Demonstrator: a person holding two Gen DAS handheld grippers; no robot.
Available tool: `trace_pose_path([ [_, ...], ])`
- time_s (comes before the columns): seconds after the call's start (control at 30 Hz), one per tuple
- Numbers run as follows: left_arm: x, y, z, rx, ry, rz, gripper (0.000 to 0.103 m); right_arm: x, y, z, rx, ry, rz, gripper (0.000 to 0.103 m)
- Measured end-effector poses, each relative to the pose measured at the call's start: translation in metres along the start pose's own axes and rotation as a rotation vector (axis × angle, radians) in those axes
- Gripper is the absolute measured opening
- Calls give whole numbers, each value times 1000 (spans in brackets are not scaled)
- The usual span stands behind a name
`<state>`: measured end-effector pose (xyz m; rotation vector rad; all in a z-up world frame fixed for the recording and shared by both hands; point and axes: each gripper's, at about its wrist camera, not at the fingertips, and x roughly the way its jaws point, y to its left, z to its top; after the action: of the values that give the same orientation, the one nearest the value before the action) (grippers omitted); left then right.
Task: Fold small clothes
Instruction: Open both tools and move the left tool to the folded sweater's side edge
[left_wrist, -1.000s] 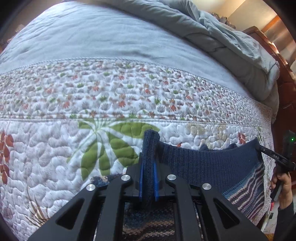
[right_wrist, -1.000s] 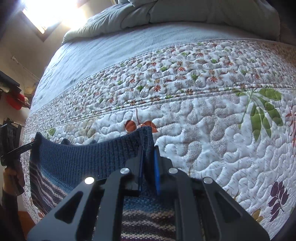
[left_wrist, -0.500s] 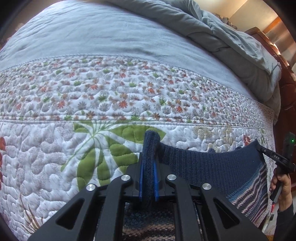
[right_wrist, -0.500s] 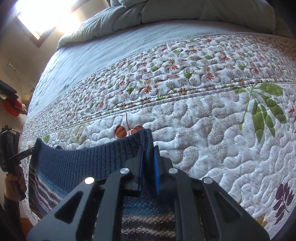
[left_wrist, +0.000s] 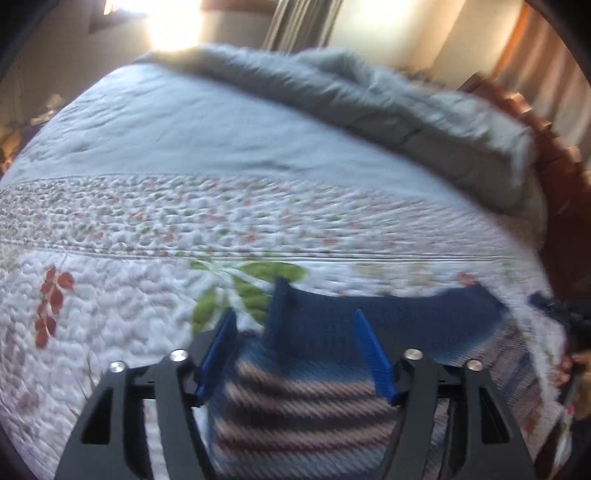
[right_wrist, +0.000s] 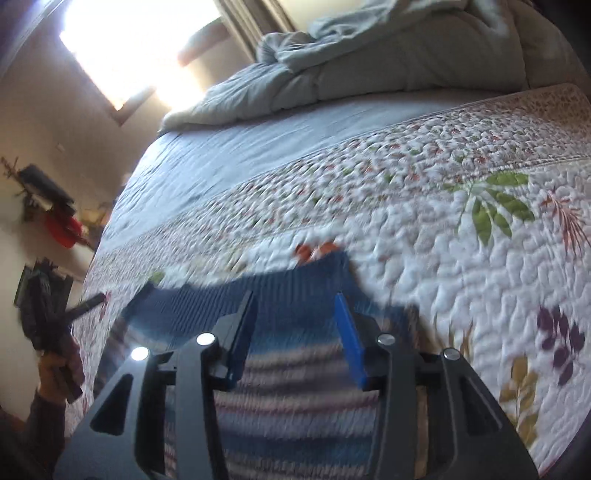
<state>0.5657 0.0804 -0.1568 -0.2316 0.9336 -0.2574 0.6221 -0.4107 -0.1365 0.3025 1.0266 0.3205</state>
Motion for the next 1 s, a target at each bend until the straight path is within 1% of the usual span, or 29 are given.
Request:
trace_pose_path([
  [0.03, -14, -5, -17, 6, -18, -31, 72, -7, 2, -15, -3, 1, 4, 44],
  [0.1, -26, -12, -49, 34, -7, -17, 72, -11, -4, -42, 22, 23, 15, 45],
  [0.13, -29, -12, -66, 36, 4, -12, 71, -10, -8, -52, 36, 32, 6, 45],
  [0.17, -28, -10, -82, 26, 37, -4, 71, -7, -12, -62, 44, 44, -15, 45],
  [0.2, -26, -6, -93, 17, 61, 2, 71, -2, -22, -73, 66, 63, -37, 43],
  [0.27, -18, 0, -110, 21, 100, 13, 70, 10, -40, -84, 117, 88, -40, 38],
  [0.33, -14, 4, -118, 22, 98, 11, 71, 15, -47, -85, 126, 96, -34, 34],
  [0.37, -14, 7, -119, 16, 99, 6, 71, 12, -46, -85, 141, 94, -27, 36],
  [0.4, -17, 7, -117, 4, 94, 2, 71, 7, -43, -84, 159, 83, -13, 44],
  [0.43, -24, 8, -116, -21, 87, 0, 71, -3, -38, -83, 168, 60, 2, 48],
  [0.47, -31, 5, -116, -39, 80, 3, 71, -16, -26, -87, 157, 23, 26, 49],
  [0.5, -40, 1, -117, -46, 64, 12, 78, -26, -12, -92, 131, 5, 53, 51],
  [0.53, -51, -5, -119, -40, 40, 30, 87, -36, 6, -99, 98, -6, 69, 53],
  [0.57, -60, -11, -121, -23, 10, 55, 89, -40, 22, -107, 61, -8, 76, 55],
  [0.6, -70, -18, -124, -2, -21, 86, 90, -43, 45, -122, 1, -6, 84, 55],
  [0.63, -77, -25, -126, 21, -39, 107, 93, -43, 67, -138, -50, -8, 90, 56],
  [0.67, -84, -32, -129, 50, -54, 131, 94, -41, 87, -153, -95, -1, 102, 59],
  [0.73, -95, -42, -133, 75, -81, 161, 96, -34, 121, -178, -154, 7, 123, 64],
  [0.83, -107, -46, -137, 111, -94, 172, 98, -19, 171, -207, -249, 8, 131, 74],
  [0.87, -110, -45, -136, 126, -99, 184, 98, -11, 188, -215, -288, 12, 132, 77],
  [0.93, -113, -40, -135, 142, -102, 196, 98, 2, 213, -222, -367, 11, 119, 81],
  [0.97, -115, -35, -135, 146, -99, 197, 98, 8, 227, -226, -415, 10, 108, 84],
  [1.0, -115, -31, -134, 148, -94, 199, 98, 14, 244, -233, -479, 5, 87, 84],
])
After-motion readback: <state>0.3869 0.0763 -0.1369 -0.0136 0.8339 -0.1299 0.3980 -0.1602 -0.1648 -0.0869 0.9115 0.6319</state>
